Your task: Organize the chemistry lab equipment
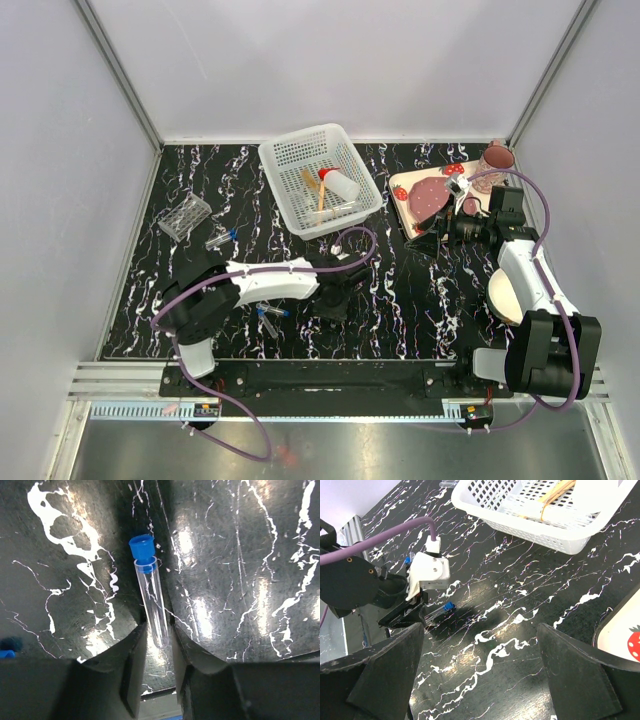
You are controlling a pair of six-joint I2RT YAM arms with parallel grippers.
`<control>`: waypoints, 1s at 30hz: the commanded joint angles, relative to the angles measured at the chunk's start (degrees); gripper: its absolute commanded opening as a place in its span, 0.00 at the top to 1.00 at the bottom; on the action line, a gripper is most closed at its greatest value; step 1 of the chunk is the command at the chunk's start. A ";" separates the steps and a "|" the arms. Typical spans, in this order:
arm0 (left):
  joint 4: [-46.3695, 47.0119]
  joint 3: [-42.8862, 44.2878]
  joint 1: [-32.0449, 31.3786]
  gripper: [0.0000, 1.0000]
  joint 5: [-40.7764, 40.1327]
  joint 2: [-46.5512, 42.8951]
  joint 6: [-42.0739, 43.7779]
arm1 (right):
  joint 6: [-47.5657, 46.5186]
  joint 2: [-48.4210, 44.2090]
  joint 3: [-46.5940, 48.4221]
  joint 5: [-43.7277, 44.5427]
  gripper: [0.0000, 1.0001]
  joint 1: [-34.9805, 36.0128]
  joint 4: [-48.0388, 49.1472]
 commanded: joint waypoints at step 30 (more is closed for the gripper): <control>51.80 -17.83 6.58 0.95 -0.38 -26.80 -5.41 | 42.08 4.40 -8.02 -6.18 0.02 13.18 41.03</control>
